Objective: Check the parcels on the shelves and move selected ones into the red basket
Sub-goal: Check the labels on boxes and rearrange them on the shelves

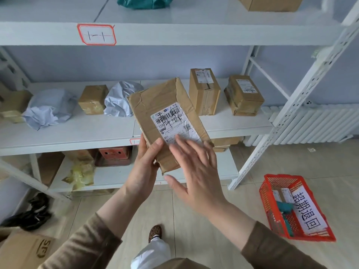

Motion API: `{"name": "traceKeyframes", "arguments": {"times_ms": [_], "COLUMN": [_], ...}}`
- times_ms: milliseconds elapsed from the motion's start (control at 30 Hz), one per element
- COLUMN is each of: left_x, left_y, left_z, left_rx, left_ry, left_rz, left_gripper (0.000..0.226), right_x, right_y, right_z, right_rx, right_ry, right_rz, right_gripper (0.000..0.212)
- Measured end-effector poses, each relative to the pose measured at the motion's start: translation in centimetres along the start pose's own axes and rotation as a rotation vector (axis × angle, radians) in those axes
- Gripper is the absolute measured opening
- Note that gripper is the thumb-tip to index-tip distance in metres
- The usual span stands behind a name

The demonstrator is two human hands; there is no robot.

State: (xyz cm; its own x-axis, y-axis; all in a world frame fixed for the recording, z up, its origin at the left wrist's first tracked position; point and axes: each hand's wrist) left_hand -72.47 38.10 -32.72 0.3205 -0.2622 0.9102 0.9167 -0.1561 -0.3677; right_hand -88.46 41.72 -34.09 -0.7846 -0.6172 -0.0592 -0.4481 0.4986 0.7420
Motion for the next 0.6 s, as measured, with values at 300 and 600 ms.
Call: {"name": "traceKeyframes", "arguments": {"times_ms": [300, 600], "left_x": [0.5, 0.1], "left_y": [-0.4, 0.1], "left_z": [-1.0, -2.4], "left_rx": [-0.066, -0.030], "left_ry": [0.062, 0.185], "left_rz": [0.002, 0.036], "left_gripper": [0.064, 0.043], "right_x": [5.1, 6.1], "right_y": [4.0, 3.0], "right_z": [-3.1, -2.3], "right_rx": [0.127, 0.076], "right_ry": [-0.719, -0.842], "right_rz": [-0.963, -1.210], "right_gripper": [0.072, 0.068]}}
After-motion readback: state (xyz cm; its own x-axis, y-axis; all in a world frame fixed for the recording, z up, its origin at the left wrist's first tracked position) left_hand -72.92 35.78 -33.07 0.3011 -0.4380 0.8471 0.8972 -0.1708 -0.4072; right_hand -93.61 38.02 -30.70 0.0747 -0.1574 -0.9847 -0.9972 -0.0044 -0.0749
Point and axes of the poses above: each hand's wrist, its own z-axis away from the middle knuckle, its own y-axis out of the back of the hand, x = y × z, and after that the axes turned 11 degrees about y, right-handed
